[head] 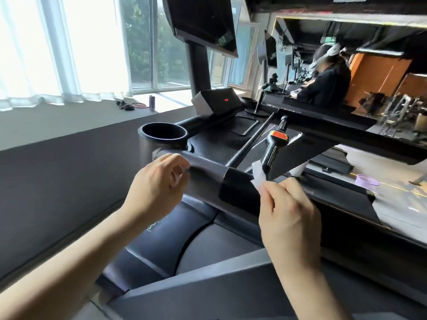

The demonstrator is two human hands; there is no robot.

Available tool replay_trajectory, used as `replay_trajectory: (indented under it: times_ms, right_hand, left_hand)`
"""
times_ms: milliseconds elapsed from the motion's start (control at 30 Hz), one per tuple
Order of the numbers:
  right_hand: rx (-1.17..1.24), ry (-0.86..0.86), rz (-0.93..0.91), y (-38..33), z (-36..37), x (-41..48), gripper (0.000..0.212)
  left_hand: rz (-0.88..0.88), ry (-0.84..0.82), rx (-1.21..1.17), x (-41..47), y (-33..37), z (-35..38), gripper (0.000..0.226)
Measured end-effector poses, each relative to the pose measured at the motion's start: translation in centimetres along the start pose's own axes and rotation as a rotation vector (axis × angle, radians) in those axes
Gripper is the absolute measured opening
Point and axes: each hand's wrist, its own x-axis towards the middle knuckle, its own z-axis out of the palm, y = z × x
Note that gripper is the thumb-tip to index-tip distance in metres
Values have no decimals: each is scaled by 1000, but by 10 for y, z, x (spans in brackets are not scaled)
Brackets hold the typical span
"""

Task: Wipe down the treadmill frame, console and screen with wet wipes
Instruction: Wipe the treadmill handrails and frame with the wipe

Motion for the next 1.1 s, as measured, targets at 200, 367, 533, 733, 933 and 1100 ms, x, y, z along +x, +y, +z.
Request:
replay_trajectory:
  times_ms: [200,367,533,733,933,1100]
  right_hand:
    - [36,-14,-31,-58,47,16,8]
    - [-6,-44,-95,-96,83,19,8]
    - [-179,86,17,-77,61,2,17]
    - [-209,115,152,-118,99,-1,19]
    - [-116,109,40,-184,160,23,16]
    - [-209,144,159,-156,132,7,18]
  left_hand:
    - [130,-62,-68,25,-41,-18,18]
    - [291,22,-54,36,-76,-23,19]
    - [345,105,24,57,-120,-29,39]
    - [413,-38,-158,61,-149,-14,60]
    - [466,-33,-327,63,-160,1,62]
    - [496,17,-358,64,-166,14,61]
